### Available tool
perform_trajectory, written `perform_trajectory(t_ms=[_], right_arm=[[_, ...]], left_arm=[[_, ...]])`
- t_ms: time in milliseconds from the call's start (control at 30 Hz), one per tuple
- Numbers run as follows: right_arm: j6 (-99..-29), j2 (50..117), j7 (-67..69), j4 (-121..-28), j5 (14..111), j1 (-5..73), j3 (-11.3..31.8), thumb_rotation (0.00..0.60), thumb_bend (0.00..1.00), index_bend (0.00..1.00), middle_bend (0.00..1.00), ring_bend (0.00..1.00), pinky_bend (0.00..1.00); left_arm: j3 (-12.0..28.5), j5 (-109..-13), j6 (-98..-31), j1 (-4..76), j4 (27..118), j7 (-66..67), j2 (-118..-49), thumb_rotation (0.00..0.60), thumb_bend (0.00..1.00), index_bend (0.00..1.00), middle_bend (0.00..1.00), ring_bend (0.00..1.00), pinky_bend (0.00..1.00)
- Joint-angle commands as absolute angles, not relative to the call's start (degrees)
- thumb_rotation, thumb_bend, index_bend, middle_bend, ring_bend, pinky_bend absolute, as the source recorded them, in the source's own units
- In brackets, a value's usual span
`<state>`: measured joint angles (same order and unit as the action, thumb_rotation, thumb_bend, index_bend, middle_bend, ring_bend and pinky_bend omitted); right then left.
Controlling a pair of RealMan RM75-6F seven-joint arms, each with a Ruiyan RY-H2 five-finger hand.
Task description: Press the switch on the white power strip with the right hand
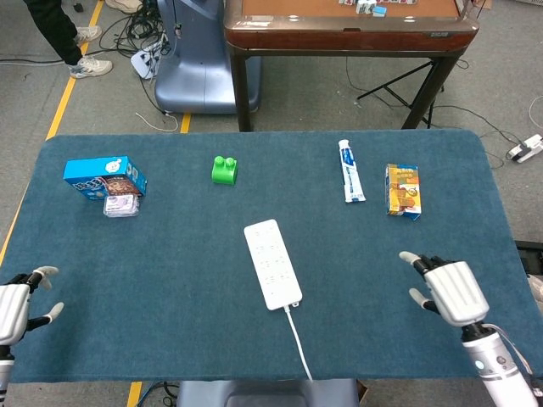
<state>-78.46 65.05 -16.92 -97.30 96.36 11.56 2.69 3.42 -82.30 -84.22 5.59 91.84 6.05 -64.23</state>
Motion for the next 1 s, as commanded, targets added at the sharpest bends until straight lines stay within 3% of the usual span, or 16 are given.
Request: perform_trajectory(t_ms=[33,100,200,333,467,633,1000], right_arm=[[-68.9,65.22,-25.77,-104.21,96.18,17.51,3.52,0.6,0.19,0.29,0.69,0.78,0.94],[-65.68,66.61,-28.04,-105.17,94.25,19.7,4.66,0.6,0.24,0.29,0.78,0.87,0.99],[-61.63,69.35,-30.83,-104.93,92.02,22.75,5.85,0.6,0.39,0.29,0.89,0.98,1.0],[-56.91,71.87,-32.95,-105.45,89.29,26.15,6.55,0.6,0.64,0.31,0.98,1.0,1.0],[-53.57,73.79,-36.54,-106.12,86.85,28.78,6.72,0.6,0.79,0.32,1.0,1.0,1.0],[-50.26,75.92,-42.45,-107.13,82.14,31.41,6.4,0.6,0.89,0.32,1.0,1.0,1.0],[-47.05,79.64,-49.77,-106.83,72.62,36.39,5.03,0.6,0.97,0.32,1.0,1.0,1.0]], left_arm=[[3.44,-82.17,-84.19,5.54,92.01,5.91,-64.04,0.6,0.21,0.41,0.5,0.45,0.63],[3.4,-82.22,-84.23,5.47,92.16,5.81,-63.9,0.6,0.21,0.41,0.5,0.45,0.63],[3.36,-82.19,-84.33,5.36,92.33,5.89,-63.77,0.6,0.21,0.41,0.5,0.45,0.63],[3.52,-81.5,-84.12,5.27,92.47,5.95,-63.53,0.6,0.21,0.41,0.5,0.45,0.63],[3.88,-80.09,-83.69,5.18,92.9,6.44,-63.05,0.6,0.21,0.41,0.5,0.45,0.63],[4.26,-79.22,-83.69,5.05,93.13,6.37,-62.69,0.6,0.21,0.41,0.5,0.45,0.63],[4.81,-78.8,-83.91,4.86,92.63,4.23,-62.18,0.6,0.21,0.41,0.5,0.45,0.63]])
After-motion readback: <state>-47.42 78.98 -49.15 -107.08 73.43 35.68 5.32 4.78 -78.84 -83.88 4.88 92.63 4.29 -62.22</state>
